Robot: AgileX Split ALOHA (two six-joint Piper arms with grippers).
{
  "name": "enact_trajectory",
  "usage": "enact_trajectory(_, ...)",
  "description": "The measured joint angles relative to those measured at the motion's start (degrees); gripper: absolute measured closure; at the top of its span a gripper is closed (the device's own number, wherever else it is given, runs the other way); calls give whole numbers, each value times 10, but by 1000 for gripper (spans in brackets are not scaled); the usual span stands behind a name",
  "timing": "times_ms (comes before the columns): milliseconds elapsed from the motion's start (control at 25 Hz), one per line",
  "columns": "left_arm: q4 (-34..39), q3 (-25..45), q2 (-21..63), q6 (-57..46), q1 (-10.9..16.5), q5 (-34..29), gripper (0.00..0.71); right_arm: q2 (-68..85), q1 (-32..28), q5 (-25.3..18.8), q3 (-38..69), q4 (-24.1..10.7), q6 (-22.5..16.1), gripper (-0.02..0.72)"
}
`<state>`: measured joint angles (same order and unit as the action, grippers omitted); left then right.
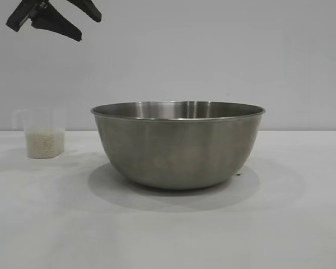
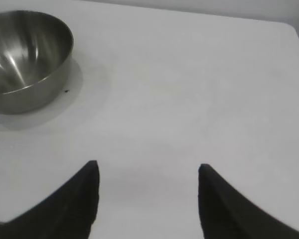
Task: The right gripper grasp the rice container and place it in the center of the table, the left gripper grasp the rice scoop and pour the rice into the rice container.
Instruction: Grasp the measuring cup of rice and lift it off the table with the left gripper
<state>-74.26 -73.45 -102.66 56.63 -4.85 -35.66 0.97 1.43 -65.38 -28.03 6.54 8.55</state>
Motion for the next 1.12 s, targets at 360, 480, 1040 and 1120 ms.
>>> enact_trajectory(360,0,0,0,0,0,0,383,0,0,0,0,0,0,325)
enact_trajectory(480,0,0,0,0,0,0,383,0,0,0,0,0,0,325)
enact_trajectory(1040,84,0,80,-13,0,19,383,0,0,0,0,0,0,325)
enact_trajectory(1120,117,0,96,-33,0,21,383,0,0,0,0,0,0,325)
